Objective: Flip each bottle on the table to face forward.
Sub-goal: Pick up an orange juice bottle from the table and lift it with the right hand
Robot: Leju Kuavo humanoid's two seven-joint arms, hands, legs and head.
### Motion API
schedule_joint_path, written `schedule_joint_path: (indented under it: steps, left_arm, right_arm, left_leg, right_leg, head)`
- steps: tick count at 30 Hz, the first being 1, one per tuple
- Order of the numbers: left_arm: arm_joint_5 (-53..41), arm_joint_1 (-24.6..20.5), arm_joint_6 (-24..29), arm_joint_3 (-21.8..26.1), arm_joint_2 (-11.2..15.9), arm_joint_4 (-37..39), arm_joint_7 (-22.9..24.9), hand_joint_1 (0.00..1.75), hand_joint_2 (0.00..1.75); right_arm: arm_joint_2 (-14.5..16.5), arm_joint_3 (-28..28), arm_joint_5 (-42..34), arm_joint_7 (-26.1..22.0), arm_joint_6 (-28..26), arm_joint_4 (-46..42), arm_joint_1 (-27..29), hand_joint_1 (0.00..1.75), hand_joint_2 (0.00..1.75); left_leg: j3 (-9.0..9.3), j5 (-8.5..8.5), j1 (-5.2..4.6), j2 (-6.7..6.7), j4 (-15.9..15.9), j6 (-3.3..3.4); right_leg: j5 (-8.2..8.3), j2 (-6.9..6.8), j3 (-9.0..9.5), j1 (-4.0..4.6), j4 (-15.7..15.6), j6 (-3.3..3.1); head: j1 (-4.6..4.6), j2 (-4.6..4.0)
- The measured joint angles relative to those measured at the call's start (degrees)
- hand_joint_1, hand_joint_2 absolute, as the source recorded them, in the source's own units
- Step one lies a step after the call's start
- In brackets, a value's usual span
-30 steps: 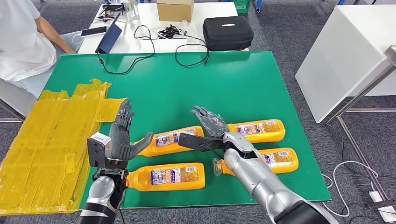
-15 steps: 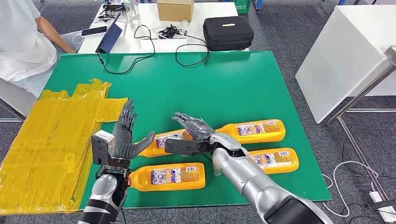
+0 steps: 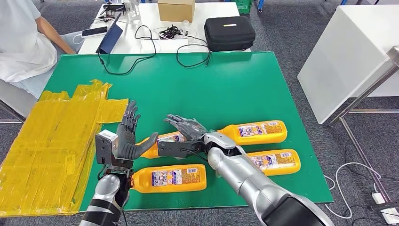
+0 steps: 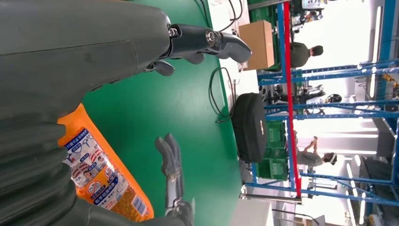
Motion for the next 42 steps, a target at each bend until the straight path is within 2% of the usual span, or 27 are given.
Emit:
schedule_joint_path:
  steps: [7, 17, 28, 29, 30, 33, 34, 36, 42]
  left_arm:
    - [0.12, -0.78, -0.07, -0.08, -0.21, 1.19, -0.03, 0.00, 1.75]
    - [0.59, -2.15, -0.29, -0.71, -0.70, 3.33, -0.10, 0.00, 1.75]
    - [1.54, -3.82, -0.71, -1.58, -1.35, 5.86, -0.02, 0.00, 1.75]
    - [1.55, -3.93, -0.73, -1.58, -1.39, 6.09, -0.01, 0.00, 1.75]
    - [1.56, -4.02, -0.75, -1.58, -1.43, 6.28, -0.01, 0.00, 1.75]
    - [1.58, -4.25, -0.79, -1.58, -1.54, 6.80, -0.01, 0.00, 1.75]
    - [1.60, -4.33, -0.79, -1.58, -1.56, 6.96, -0.01, 0.00, 1.75]
    - [1.63, -4.44, -0.78, -1.58, -1.57, 7.28, -0.01, 0.00, 1.75]
    - [1.64, -4.44, -0.51, -1.58, -1.58, 7.58, -0.04, 0.00, 1.75]
  right_arm:
    - [0.50, 1.52, 0.69, 1.39, -0.02, 1.17, -1.31, 0.00, 1.75]
    - [1.31, 5.73, 3.19, 9.51, 1.44, 8.50, -3.36, 0.00, 1.75]
    - [1.03, 6.75, 6.23, 15.66, 1.84, 13.64, -3.68, 0.02, 1.75]
    - [1.02, 6.85, 6.34, 15.79, 1.95, 13.86, -3.78, 0.10, 1.75]
    - [1.02, 6.93, 6.38, 15.88, 2.02, 14.04, -3.87, 0.35, 1.75]
    - [1.02, 6.97, 6.39, 16.01, 2.04, 14.45, -4.02, 1.38, 1.75]
    - [1.02, 6.97, 6.41, 16.01, 1.89, 14.54, -4.03, 1.56, 1.75]
    - [1.02, 6.97, 6.61, 15.93, 0.98, 14.65, -3.98, 1.72, 1.75]
    - [0.95, 6.87, 7.98, 14.75, -6.37, 14.91, -3.07, 1.75, 1.75]
  left_leg:
    - [-0.01, 0.00, -0.02, -0.01, 0.00, 0.00]
    - [0.00, 0.00, -0.01, -0.02, 0.01, 0.00]
    - [0.11, -0.01, -0.02, 0.08, 0.01, 0.00]
    - [0.15, -0.01, -0.01, 0.11, 0.01, 0.00]
    - [0.18, -0.01, -0.01, 0.11, 0.01, 0.00]
    - [0.26, -0.01, -0.01, 0.10, 0.01, 0.00]
    - [0.28, -0.01, -0.01, 0.10, 0.01, 0.00]
    - [0.32, -0.01, -0.01, 0.10, 0.01, 0.00]
    - [0.33, 0.00, -0.02, 0.09, 0.01, 0.00]
  right_leg:
    - [0.00, 0.00, 0.00, -0.01, 0.00, 0.00]
    - [0.00, -0.01, 0.00, -0.01, 0.00, 0.00]
    - [0.01, 0.01, 0.07, -0.01, -0.01, 0.00]
    - [0.01, 0.01, 0.09, -0.01, -0.01, 0.00]
    - [0.01, 0.02, 0.11, -0.01, -0.01, 0.00]
    - [0.01, 0.02, 0.19, -0.01, -0.01, -0.01]
    - [0.01, 0.01, 0.22, -0.01, -0.01, -0.01]
    - [0.01, 0.02, 0.26, -0.01, -0.01, -0.01]
    - [0.01, 0.02, 0.29, -0.01, -0.01, 0.00]
  head:
    - [-0.01, 0.00]
    - [-0.01, 0.00]
    - [-0.01, 0.00]
    - [-0.01, 0.00]
    - [-0.01, 0.00]
    - [-0.01, 0.00]
    - [-0.01, 0.00]
    - [-0.01, 0.00]
    - [-0.01, 0.00]
